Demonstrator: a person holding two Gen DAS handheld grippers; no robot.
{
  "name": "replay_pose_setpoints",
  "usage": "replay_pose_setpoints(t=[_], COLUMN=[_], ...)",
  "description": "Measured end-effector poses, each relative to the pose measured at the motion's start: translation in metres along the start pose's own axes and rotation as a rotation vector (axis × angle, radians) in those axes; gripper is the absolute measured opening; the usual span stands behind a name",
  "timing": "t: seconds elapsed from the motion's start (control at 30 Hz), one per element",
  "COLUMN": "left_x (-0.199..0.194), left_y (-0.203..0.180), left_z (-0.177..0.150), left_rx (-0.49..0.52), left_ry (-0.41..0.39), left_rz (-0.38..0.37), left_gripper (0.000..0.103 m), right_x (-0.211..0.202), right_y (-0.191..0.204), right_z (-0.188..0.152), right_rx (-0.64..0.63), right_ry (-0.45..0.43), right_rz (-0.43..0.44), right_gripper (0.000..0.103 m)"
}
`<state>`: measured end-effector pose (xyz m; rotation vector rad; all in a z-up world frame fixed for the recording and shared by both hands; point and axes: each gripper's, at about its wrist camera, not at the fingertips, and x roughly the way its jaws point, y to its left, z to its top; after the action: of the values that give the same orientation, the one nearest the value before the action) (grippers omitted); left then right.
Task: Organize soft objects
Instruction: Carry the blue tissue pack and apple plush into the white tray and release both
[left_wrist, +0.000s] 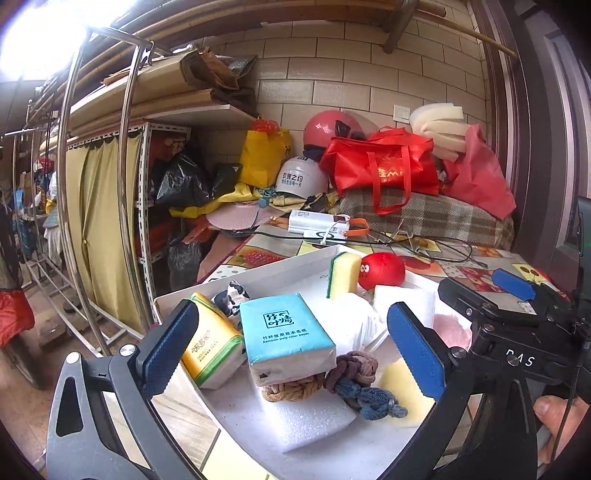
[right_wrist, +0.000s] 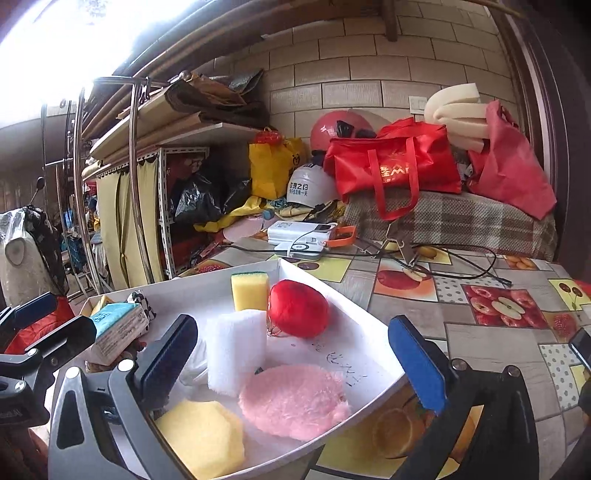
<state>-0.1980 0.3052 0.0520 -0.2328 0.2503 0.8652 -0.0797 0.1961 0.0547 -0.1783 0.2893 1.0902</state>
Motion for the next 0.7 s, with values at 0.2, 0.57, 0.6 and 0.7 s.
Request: replay_pose_setpoints(t=[0.2, 0.57, 0.6, 0.7], left_x=[-0.006, -0.016, -0.017, -0.022], left_y=[-0.011, -0.048, -0.052, -0.064], left_z=[-0.003, -0.014, -0.016, -0.021], left_rx=[0.039, 0.099, 0.101, 0.096], left_ry=[-0.011, 0.085, 0.097, 0.127], left_rz=[0.02, 0.034, 0.046, 0.094], left_gripper=[0.103, 0.103, 0.103, 0.103], right_x=[-0.014, -0.068, -0.074, -0.096], right_y=[-0.01, -0.051, -0.056, -0.073], right_z=[-0.005, -0.026, -0.028, -0.037], right_rx=[0.003, 0.027, 0.031, 0.042], right_ry=[0.027, 0.059, 0.062, 0.076], right_rz=[-0.048, -0.114, -0.122, -0.144], right_gripper=[0.103, 0.103, 0.103, 0.103])
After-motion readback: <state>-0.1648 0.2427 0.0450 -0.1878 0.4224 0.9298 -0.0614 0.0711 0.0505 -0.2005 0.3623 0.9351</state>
